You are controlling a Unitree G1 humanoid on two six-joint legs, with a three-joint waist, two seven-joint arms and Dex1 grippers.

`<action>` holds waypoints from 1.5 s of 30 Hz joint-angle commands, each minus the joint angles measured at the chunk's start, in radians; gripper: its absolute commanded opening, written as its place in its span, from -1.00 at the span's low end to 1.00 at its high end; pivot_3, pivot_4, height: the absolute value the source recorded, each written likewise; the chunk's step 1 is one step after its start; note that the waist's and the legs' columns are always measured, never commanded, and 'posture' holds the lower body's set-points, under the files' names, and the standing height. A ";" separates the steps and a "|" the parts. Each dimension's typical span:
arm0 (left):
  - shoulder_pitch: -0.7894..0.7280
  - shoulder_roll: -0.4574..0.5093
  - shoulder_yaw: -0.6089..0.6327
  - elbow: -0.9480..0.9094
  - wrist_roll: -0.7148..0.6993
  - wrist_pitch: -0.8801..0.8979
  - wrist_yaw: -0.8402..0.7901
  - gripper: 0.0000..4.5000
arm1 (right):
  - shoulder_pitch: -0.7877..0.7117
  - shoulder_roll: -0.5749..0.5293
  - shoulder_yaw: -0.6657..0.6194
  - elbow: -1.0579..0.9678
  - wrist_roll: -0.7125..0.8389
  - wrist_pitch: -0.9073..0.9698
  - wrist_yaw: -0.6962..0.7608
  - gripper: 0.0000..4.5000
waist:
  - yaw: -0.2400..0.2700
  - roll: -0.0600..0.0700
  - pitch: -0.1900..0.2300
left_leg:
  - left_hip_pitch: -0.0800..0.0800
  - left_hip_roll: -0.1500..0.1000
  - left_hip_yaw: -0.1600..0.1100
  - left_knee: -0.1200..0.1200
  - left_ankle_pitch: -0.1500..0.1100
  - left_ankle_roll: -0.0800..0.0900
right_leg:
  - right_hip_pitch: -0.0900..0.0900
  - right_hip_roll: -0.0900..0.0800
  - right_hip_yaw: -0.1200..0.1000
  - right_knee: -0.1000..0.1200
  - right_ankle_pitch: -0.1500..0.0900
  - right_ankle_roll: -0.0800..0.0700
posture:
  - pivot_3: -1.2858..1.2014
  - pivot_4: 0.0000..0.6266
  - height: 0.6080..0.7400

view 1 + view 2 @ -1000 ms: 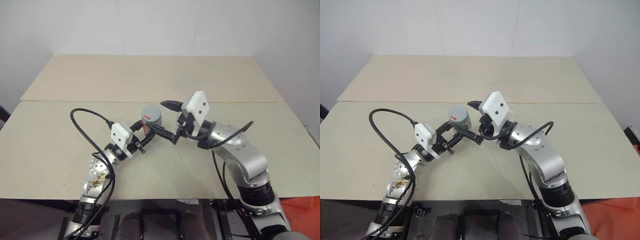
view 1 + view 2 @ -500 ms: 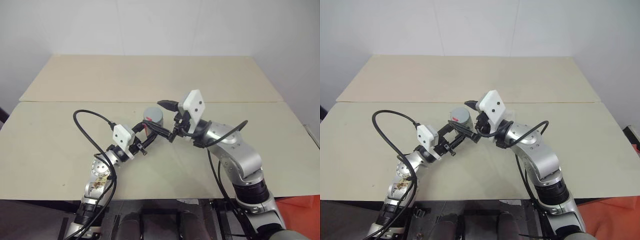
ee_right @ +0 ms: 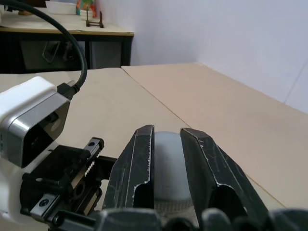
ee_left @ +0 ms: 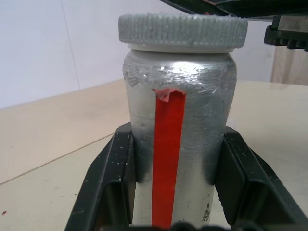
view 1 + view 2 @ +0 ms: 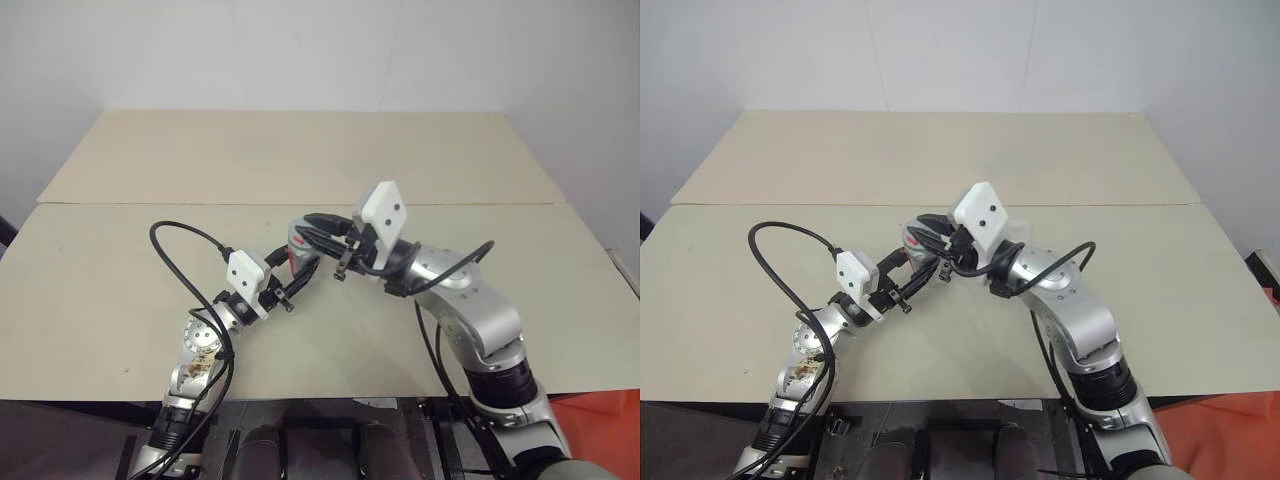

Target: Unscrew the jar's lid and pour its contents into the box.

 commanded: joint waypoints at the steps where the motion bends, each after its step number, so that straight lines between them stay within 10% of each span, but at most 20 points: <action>1: -0.014 -0.002 -0.002 -0.035 -0.008 -0.028 -0.006 -0.16 | -0.010 0.003 -0.031 -0.037 0.030 -0.019 0.015 -0.32 | 0.000 0.000 0.000 | 0.000 0.000 0.000 0.000 0.000 0.000 | 0.000 0.000 0.000 0.000 0.000 0.000 | 0.03 -0.52 1.00; 8: -0.017 0.000 0.000 -0.029 -0.006 -0.029 -0.006 -0.16 | -0.035 0.010 -0.072 -0.066 0.051 0.011 -0.032 0.71 | 0.000 0.000 0.000 | 0.000 0.000 0.000 0.000 0.000 0.000 | 0.000 0.000 0.000 0.000 0.000 0.000 | 0.03 -0.52 1.00; 45: -0.021 -0.002 -0.006 -0.029 -0.005 -0.034 -0.008 -0.16 | 0.000 0.017 -0.010 -0.011 -0.045 -0.050 -0.015 0.71 | 0.000 0.000 0.000 | 0.000 0.000 0.000 0.000 0.000 0.000 | 0.000 0.000 0.000 0.000 0.000 0.000 | 0.03 -0.52 1.00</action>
